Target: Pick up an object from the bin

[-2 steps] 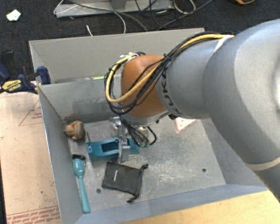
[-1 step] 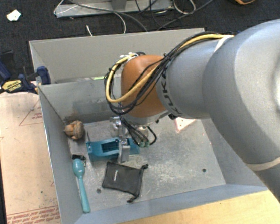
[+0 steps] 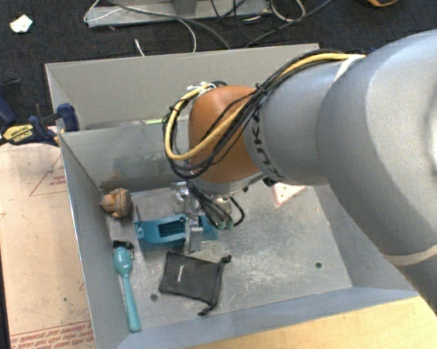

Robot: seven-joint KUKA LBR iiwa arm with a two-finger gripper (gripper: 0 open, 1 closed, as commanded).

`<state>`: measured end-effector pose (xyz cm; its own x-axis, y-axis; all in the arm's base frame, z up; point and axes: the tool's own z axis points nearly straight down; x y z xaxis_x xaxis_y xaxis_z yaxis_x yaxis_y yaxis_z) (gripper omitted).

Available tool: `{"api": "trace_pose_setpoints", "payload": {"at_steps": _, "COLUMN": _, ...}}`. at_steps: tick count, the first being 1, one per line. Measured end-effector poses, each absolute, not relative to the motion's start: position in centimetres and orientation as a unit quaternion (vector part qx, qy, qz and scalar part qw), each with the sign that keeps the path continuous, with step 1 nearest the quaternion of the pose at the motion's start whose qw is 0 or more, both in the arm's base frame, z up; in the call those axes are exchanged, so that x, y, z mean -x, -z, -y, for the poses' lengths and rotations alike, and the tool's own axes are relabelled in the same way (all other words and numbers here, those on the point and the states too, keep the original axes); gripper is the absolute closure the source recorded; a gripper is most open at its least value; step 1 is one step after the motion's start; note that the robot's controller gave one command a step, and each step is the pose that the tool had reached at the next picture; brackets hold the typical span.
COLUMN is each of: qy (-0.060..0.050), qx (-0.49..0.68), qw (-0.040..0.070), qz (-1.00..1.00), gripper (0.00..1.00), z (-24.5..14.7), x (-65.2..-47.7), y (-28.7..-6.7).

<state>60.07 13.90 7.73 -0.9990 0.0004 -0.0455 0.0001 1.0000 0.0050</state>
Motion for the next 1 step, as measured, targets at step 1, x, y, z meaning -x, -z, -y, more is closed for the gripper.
{"api": "trace_pose_setpoints", "payload": {"at_steps": 1, "qy": -0.002, "qx": 0.0, "qw": 0.023, "qz": -1.0, "gripper": 1.0, "z": -13.9, "x": -60.07, "y": -7.73}}
